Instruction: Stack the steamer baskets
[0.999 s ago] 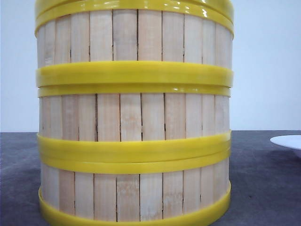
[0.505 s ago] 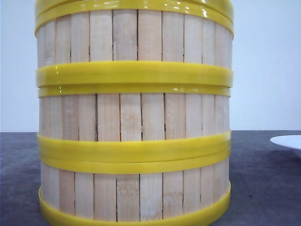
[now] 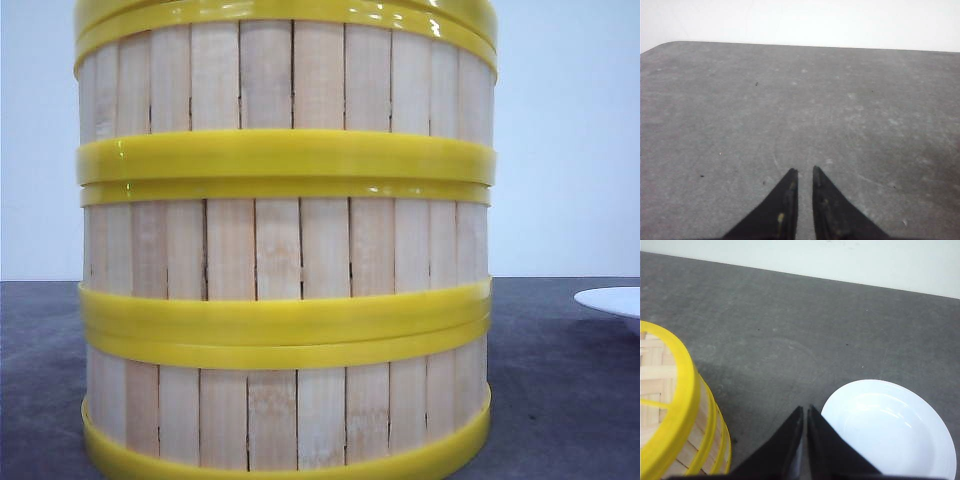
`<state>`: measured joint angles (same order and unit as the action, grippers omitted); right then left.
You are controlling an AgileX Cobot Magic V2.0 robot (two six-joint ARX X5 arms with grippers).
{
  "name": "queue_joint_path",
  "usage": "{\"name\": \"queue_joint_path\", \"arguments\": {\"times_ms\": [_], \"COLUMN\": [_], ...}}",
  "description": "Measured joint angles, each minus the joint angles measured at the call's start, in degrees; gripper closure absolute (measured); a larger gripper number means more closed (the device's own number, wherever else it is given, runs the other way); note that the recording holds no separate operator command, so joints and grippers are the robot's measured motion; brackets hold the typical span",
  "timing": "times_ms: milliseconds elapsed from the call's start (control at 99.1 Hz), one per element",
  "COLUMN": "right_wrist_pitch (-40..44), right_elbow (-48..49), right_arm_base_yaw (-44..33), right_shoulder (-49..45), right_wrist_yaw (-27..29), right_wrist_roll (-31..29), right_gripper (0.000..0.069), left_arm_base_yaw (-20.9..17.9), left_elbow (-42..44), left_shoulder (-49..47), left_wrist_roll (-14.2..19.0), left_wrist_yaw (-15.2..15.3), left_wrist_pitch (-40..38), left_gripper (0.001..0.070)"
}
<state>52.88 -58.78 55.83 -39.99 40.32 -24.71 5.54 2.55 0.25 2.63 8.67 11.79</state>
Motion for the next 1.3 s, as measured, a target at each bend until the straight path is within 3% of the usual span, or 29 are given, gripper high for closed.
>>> {"name": "queue_joint_path", "arguments": {"times_ms": [727,959,1029,1150,1302], "right_wrist_pitch": [0.0,-2.27,-4.07,-6.64,-9.6], "right_elbow": [0.0,0.0,0.0,0.0,0.0], "right_arm_base_yaw": [0.0,-1.81,-4.48,-11.02,-22.38], "right_shoulder": [0.0,0.0,0.02,0.11,1.31], "right_wrist_yaw": [0.13,9.92,10.6,6.88,-6.23], "right_wrist_roll": [0.02,1.38,2.64,6.54,13.14], "right_gripper": [0.0682,0.0682,0.0682,0.0682,0.0682], "left_arm_base_yaw": [0.0,0.0,0.0,0.0,0.0], "left_elbow": [-0.02,-0.02,-0.02,-0.02,-0.02], "left_shoulder": [0.0,0.0,0.0,0.0,0.0], "left_wrist_roll": [0.0,0.0,0.0,-0.02,-0.02], "left_wrist_yaw": [0.0,0.0,0.0,0.0,0.0], "left_wrist_pitch": [-0.02,-0.02,-0.02,-0.02,-0.02], "left_gripper": [0.0684,0.0684,0.0684,0.0684,0.0684]}}
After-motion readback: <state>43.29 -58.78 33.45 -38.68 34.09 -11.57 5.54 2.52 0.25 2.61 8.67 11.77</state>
